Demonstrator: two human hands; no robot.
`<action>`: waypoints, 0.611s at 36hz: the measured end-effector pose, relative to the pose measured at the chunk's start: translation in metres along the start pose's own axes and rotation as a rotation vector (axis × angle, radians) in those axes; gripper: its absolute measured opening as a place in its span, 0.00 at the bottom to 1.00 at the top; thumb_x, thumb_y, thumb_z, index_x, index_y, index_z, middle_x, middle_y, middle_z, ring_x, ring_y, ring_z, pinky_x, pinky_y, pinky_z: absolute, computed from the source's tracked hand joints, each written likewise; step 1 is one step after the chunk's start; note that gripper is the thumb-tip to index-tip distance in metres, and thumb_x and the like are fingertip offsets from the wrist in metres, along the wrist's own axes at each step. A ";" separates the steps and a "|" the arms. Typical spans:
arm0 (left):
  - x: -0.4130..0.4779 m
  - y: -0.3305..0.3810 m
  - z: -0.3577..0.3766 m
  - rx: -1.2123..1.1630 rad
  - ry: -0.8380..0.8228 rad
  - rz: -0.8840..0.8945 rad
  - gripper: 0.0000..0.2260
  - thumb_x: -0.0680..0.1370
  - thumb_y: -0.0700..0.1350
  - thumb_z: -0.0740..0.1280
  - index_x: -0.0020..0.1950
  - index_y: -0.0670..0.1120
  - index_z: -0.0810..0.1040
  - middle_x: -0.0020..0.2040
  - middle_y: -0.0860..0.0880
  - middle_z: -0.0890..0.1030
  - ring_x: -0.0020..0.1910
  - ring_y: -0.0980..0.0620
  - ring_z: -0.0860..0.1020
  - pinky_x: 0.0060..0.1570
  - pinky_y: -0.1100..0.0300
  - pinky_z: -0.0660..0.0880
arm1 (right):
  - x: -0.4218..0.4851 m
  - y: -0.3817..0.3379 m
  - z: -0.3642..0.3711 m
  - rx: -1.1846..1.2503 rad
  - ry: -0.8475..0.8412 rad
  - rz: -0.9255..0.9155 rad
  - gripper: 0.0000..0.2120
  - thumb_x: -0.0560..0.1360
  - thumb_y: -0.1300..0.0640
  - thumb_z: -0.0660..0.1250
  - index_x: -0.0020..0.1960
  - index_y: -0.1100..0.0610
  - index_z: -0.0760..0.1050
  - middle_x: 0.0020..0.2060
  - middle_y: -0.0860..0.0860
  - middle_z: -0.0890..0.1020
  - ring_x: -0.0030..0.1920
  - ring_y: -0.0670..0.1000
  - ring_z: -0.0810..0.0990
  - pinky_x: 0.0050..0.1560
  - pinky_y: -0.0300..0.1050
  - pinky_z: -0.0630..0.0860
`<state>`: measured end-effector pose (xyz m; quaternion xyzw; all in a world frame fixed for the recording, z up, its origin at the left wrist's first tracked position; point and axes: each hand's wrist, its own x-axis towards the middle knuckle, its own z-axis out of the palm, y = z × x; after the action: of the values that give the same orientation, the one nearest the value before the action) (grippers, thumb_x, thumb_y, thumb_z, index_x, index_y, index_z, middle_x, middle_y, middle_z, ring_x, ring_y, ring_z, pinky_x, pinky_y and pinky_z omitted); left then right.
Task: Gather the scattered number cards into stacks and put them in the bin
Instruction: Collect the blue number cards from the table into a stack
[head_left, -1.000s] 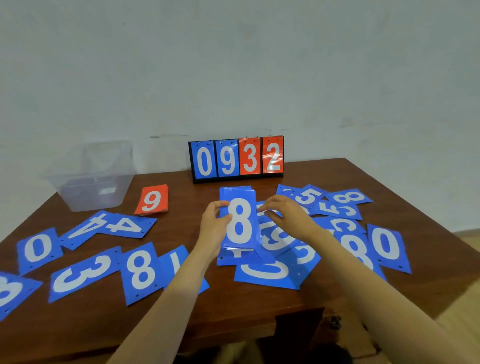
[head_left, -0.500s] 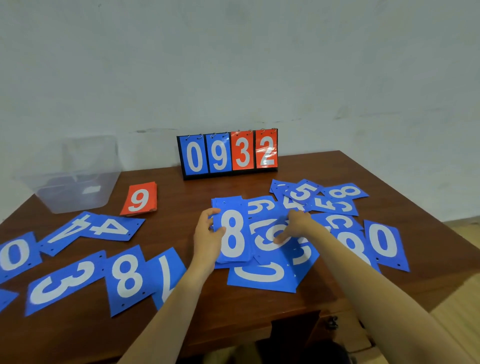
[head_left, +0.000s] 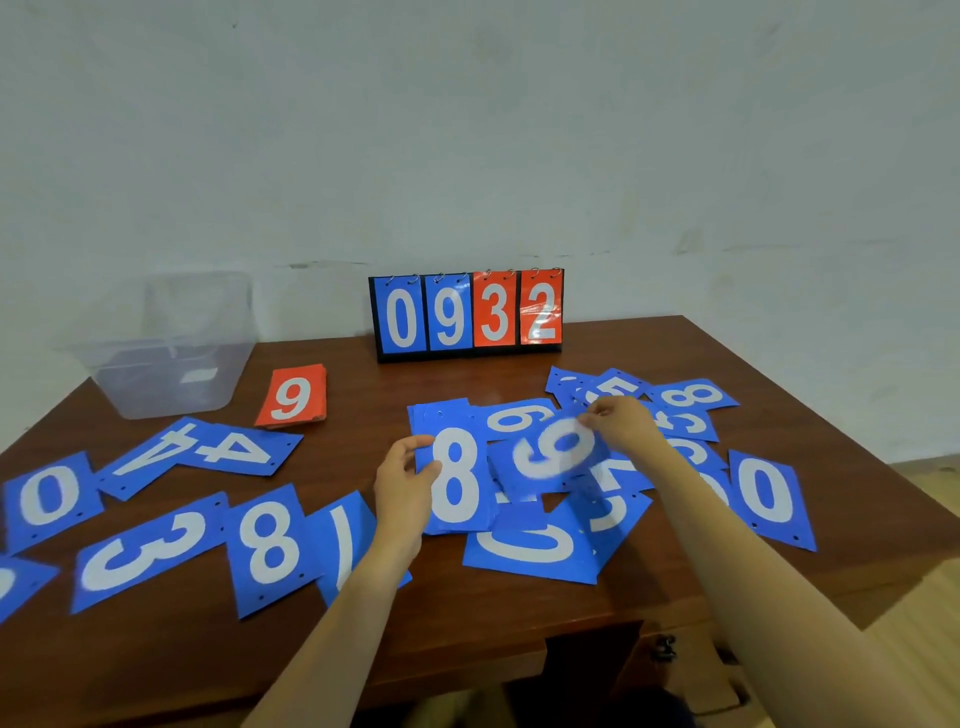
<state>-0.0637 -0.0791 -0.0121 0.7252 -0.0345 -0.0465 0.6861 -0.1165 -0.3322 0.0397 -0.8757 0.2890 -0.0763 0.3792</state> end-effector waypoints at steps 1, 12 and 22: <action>0.000 0.000 -0.001 -0.006 0.009 0.000 0.12 0.77 0.36 0.65 0.55 0.52 0.76 0.62 0.48 0.76 0.56 0.52 0.76 0.48 0.53 0.79 | -0.003 -0.001 -0.005 0.166 0.010 0.003 0.07 0.78 0.58 0.65 0.50 0.62 0.75 0.36 0.55 0.75 0.34 0.51 0.72 0.39 0.49 0.73; -0.012 0.012 -0.003 -0.197 0.087 -0.055 0.15 0.79 0.33 0.60 0.54 0.53 0.75 0.58 0.49 0.77 0.49 0.52 0.80 0.46 0.45 0.79 | -0.055 -0.027 0.018 0.879 -0.144 -0.011 0.09 0.78 0.68 0.61 0.55 0.60 0.65 0.48 0.61 0.78 0.43 0.58 0.81 0.51 0.52 0.80; -0.018 0.018 -0.003 -0.303 0.149 -0.030 0.10 0.80 0.39 0.62 0.60 0.49 0.74 0.54 0.54 0.76 0.46 0.58 0.78 0.40 0.63 0.77 | -0.066 -0.030 0.093 0.361 -0.137 -0.028 0.18 0.77 0.53 0.65 0.35 0.55 0.59 0.33 0.55 0.66 0.36 0.53 0.67 0.37 0.45 0.66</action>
<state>-0.0806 -0.0752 0.0068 0.6155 0.0347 -0.0075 0.7873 -0.1244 -0.2205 0.0015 -0.8006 0.2321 -0.0725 0.5477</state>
